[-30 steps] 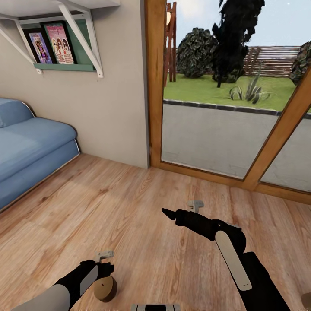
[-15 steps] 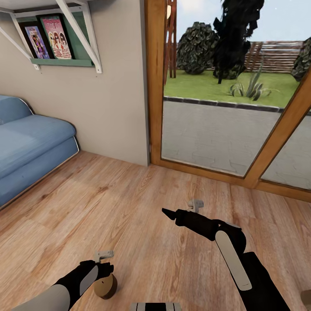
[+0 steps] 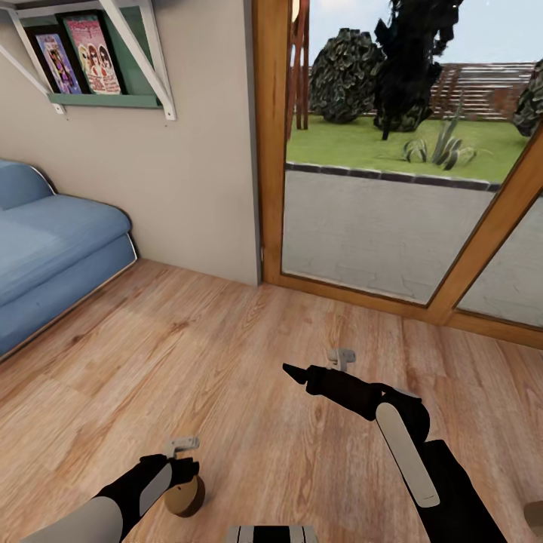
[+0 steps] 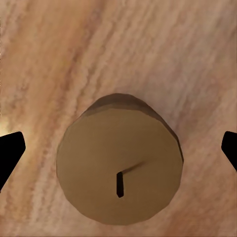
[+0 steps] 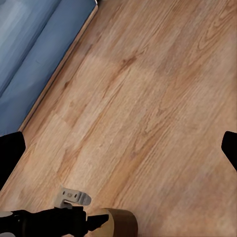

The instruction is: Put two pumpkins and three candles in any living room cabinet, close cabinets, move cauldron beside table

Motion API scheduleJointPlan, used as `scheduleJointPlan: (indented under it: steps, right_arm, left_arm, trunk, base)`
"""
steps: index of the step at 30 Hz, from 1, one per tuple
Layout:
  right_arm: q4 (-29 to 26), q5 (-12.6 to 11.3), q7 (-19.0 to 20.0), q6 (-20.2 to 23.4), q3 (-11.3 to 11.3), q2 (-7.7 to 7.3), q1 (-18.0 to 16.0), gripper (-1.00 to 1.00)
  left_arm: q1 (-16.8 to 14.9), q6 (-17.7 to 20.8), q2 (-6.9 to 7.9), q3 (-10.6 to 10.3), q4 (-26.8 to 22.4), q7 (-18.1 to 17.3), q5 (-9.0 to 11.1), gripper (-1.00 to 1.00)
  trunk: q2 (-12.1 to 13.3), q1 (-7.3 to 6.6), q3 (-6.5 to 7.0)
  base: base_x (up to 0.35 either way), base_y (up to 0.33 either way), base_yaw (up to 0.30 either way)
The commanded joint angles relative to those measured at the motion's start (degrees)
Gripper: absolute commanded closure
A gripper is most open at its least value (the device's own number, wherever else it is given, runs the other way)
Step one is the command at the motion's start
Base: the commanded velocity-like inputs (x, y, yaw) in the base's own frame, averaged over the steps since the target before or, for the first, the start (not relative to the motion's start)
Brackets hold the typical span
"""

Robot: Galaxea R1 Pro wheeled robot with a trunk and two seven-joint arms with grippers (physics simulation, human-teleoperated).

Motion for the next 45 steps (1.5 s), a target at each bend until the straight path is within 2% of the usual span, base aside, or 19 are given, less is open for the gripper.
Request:
scheduleJointPlan:
  steps: [1, 9, 13, 19, 28, 33, 37, 45]
  right_arm:
    - [0.0, 0.2, 0.2, 0.2, 0.0, -0.03, 0.0, -1.00]
    - [0.0, 0.2, 0.2, 0.2, 0.0, -0.03, 0.0, -1.00]
    - [0.0, 0.2, 0.2, 0.2, 0.0, -0.03, 0.0, -1.00]
    - [-0.1, 0.2, 0.2, 0.2, 0.0, -0.03, 0.0, -1.00]
    - [0.0, 0.1, 0.2, 0.2, -0.1, -0.03, 0.0, -1.00]
    - [0.0, 0.1, 0.2, 0.2, -0.2, -0.03, 0.0, -1.00]
    - [0.0, 0.1, 0.2, 0.2, -0.2, -0.03, 0.0, -1.00]
    - [-0.1, 0.1, 0.2, 0.2, -0.2, -0.03, 0.0, -1.00]
  left_arm:
    - [0.0, -0.1, 0.06, -0.5, -0.2, 0.4, 0.6, -1.00]
    - [0.0, -2.2, 0.01, -2.0, -0.2, 0.4, 0.5, -1.00]
    - [0.0, -2.4, 0.04, -2.1, -0.2, 0.5, 0.5, -1.00]
    - [0.0, -2.5, 0.05, -2.2, -0.2, 0.4, 0.6, -1.00]
    - [0.0, -2.5, 0.06, -2.2, -0.2, 0.4, 0.6, -1.00]
    - [0.1, -2.5, 0.02, -3.3, -0.4, 0.4, 0.6, -1.00]
    - [0.2, -2.5, -0.02, -4.0, -0.5, 0.3, 0.6, -1.00]
    - [0.2, -2.7, -0.03, -4.2, -0.7, 0.3, 0.6, -1.00]
  trunk:
    - [0.0, -0.01, -0.04]
    - [-0.1, 0.17, -1.60]
    - [-0.1, 0.17, -1.60]
    - [-0.2, 0.32, -2.92]
    - [-0.2, 0.32, -2.92]
    - [-0.2, 0.43, -3.81]
    - [-0.2, 0.43, -3.81]
    - [-0.2, 0.43, -3.81]
  base:
    - [0.000, 0.000, 0.000]
    - [0.000, 0.000, 0.000]
    - [0.000, 0.000, 0.000]
    - [0.000, 0.000, 0.000]
    - [0.000, 0.000, 0.000]
    - [0.000, 0.000, 0.000]
    - [0.000, 0.000, 0.000]
    - [0.000, 0.000, 0.000]
